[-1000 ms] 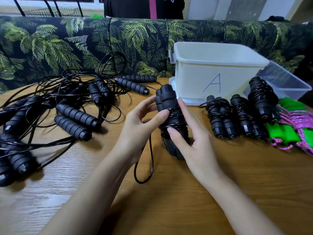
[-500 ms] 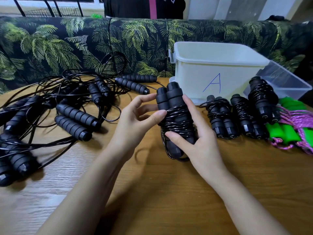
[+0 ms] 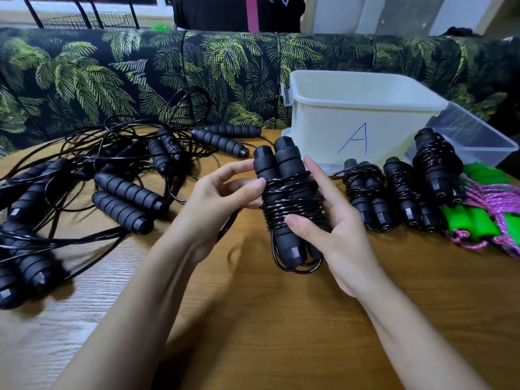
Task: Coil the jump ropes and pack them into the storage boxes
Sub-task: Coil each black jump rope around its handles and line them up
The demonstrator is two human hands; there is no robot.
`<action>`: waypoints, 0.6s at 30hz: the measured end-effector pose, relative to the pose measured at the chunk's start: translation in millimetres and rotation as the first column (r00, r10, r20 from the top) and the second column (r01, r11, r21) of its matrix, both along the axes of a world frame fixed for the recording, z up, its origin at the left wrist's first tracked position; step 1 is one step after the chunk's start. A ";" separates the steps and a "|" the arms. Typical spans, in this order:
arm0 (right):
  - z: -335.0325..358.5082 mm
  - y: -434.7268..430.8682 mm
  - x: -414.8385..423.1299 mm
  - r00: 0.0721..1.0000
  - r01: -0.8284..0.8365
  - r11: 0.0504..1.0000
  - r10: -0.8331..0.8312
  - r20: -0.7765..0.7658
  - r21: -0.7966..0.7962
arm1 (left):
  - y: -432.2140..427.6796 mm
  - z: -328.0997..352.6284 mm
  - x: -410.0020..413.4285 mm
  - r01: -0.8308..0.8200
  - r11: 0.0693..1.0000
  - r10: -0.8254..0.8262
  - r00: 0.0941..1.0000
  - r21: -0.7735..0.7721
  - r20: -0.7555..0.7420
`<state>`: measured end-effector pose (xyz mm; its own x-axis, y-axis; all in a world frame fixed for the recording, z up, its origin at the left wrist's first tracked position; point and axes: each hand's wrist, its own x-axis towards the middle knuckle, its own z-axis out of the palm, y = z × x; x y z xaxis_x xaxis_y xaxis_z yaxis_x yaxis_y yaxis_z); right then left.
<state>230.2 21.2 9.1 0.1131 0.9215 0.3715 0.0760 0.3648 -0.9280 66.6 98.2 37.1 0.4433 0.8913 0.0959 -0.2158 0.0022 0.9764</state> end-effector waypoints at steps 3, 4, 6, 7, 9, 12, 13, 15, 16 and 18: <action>-2.2 1.0 1.8 0.999 -0.033 0.999 0.033 -0.002 -0.027 | -0.8 -0.4 1.3 -0.023 0.999 0.023 1.000 -0.033 0.002; -3.7 1.5 1.5 0.998 0.004 1.000 -0.003 0.060 -0.017 | -1.4 -1.5 3.0 -0.042 0.998 0.042 0.999 -0.046 0.006; -7.2 3.2 1.1 0.961 0.136 0.989 -0.145 0.237 0.054 | -2.1 -5.5 6.6 -0.103 0.993 0.103 0.995 -0.055 -0.006; -9.2 4.3 1.0 0.923 0.194 0.975 -0.218 0.316 0.103 | -2.7 -7.6 8.2 -0.141 0.989 0.141 0.990 -0.050 -0.017; -13.5 5.3 0.4 0.840 0.258 0.950 -0.312 0.444 0.178 | -4.8 -11.6 12.0 -0.225 0.974 0.225 0.974 -0.019 -0.033; -19.6 4.3 -6.2 0.690 0.308 0.932 -0.356 0.631 0.189 | -11.3 -17.9 18.5 -0.328 0.943 0.331 0.943 0.053 -0.044; -21.5 3.3 -9.5 0.608 0.350 0.918 -0.375 0.700 0.188 | -13.7 -19.4 21.0 -0.338 0.938 0.342 0.938 0.077 -0.048; -23.1 1.7 -15.0 0.452 0.447 0.863 -0.444 0.774 0.234 | -17.2 -21.0 24.7 -0.322 0.939 0.331 0.941 0.124 -0.066; -23.1 1.7 -16.1 0.414 0.479 0.837 -0.480 0.774 0.263 | -18.2 -20.7 25.3 -0.302 0.942 0.315 0.946 0.147 -0.080; -24.6 3.1 -12.8 0.418 0.500 0.813 -0.529 0.739 0.299 | -17.1 -18.5 23.8 -0.247 0.948 0.271 0.957 0.200 -0.105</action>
<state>217.3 24.2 -15.5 0.2257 0.7802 0.5834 0.9183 0.0296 -0.3948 90.4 81.1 18.6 0.2185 0.9496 0.2249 -0.0573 -0.2176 0.9744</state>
